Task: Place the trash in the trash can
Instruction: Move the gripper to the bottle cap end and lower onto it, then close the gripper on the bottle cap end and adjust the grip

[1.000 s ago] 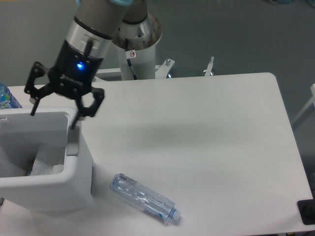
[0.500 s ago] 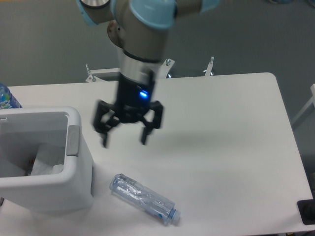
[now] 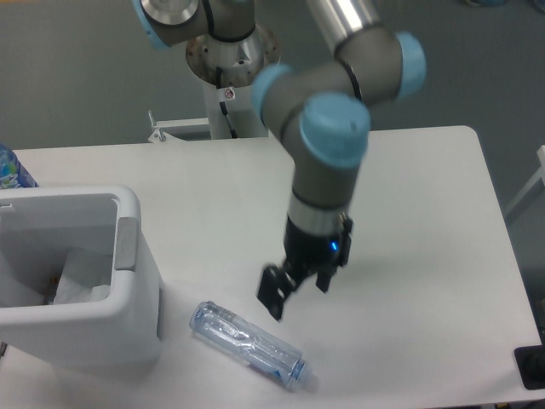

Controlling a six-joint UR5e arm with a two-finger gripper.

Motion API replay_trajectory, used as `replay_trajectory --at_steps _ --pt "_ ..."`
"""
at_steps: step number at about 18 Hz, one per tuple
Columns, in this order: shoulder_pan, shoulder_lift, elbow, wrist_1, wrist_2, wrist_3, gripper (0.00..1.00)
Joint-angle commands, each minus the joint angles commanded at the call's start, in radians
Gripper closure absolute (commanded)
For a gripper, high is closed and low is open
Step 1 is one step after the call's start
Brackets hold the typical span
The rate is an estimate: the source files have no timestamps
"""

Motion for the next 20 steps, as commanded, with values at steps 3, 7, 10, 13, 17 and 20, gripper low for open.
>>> replay_trajectory --at_steps 3,7,10,13,17,20 --pt "-0.014 -0.041 0.0 0.0 0.005 -0.003 0.0" --pt "-0.035 -0.112 0.046 0.002 0.029 -0.015 0.0" --pt "-0.048 -0.172 0.097 0.0 0.044 -0.072 0.0" --pt "-0.058 -0.192 0.118 0.0 0.072 -0.075 0.0" --pt "-0.065 -0.227 0.155 -0.005 0.078 -0.075 0.0" --pt "-0.077 -0.244 0.16 -0.006 0.121 -0.075 0.0"
